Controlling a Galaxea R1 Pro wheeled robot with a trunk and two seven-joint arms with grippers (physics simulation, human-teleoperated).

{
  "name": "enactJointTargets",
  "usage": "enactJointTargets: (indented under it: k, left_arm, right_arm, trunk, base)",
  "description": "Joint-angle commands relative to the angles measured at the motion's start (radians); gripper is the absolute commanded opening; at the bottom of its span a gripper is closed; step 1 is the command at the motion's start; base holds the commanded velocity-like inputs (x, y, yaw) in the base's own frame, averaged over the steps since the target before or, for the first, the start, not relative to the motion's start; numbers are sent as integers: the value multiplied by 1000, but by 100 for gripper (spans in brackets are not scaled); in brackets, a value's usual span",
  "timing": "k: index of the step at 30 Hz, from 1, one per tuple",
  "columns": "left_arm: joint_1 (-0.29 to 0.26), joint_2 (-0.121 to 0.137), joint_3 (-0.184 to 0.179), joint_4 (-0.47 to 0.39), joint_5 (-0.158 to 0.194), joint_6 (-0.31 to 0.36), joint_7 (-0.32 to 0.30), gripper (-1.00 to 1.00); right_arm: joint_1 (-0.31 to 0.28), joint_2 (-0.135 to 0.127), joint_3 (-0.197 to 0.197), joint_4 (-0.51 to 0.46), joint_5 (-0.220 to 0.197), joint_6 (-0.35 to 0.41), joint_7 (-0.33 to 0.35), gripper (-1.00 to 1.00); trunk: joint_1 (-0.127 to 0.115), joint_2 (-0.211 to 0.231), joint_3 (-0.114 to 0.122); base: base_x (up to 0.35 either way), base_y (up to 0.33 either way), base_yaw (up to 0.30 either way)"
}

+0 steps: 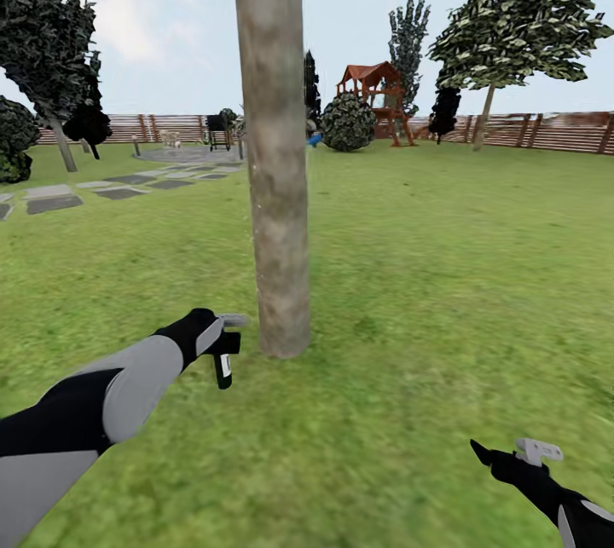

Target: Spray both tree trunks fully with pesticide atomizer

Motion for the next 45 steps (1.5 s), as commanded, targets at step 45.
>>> enactJointTargets:
  k: [45]
  left_arm:
    - [-3,-30,-14,-312,-11,394,10,-100]
  right_arm:
    - [0,-9,1,94,3,0,-3,100]
  trunk:
    - [0,0,0]
  base:
    - [43,-65,-31]
